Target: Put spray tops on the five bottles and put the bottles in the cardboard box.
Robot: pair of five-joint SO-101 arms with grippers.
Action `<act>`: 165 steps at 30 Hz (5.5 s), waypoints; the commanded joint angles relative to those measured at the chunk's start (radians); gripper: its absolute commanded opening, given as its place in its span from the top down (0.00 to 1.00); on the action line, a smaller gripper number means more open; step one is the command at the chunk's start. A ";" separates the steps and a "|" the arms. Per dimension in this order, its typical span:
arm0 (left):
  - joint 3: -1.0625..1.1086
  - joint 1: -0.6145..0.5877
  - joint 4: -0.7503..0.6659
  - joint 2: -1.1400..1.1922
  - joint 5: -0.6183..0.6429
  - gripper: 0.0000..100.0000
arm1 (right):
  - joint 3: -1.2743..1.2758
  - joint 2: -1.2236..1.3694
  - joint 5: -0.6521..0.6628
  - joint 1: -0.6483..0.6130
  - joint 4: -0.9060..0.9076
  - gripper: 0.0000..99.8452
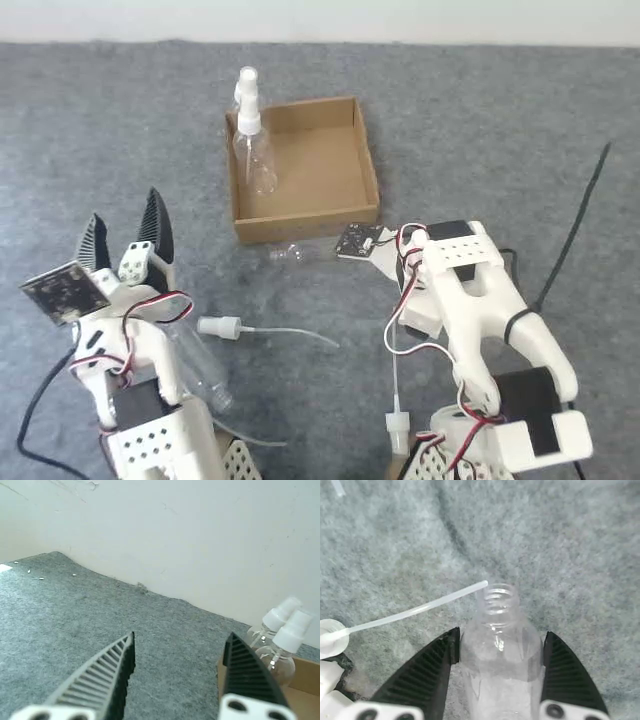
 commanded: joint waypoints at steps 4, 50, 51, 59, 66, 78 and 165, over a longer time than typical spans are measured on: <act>-0.005 0.005 -0.034 -0.011 -0.008 0.73 | -0.009 -0.021 0.002 0.013 0.015 0.89; -0.001 0.002 -0.035 -0.011 -0.008 0.73 | -0.296 -0.503 -0.835 -0.328 0.406 0.89; -0.001 0.002 -0.035 -0.011 -0.008 0.73 | -0.298 -0.521 -0.852 -0.343 0.404 0.89; -0.001 0.003 -0.035 -0.011 -0.008 0.73 | -0.279 -0.674 -0.878 -0.364 0.325 0.89; -0.001 0.006 -0.035 -0.011 -0.008 0.73 | -0.124 -0.814 -0.879 -0.364 0.116 0.89; -0.001 0.006 -0.035 -0.011 -0.008 0.73 | 0.143 -1.124 -0.879 -0.363 -0.079 0.89; -0.174 0.710 0.356 -0.012 -0.210 0.73 | 0.891 -1.695 -0.852 -0.532 -0.650 0.99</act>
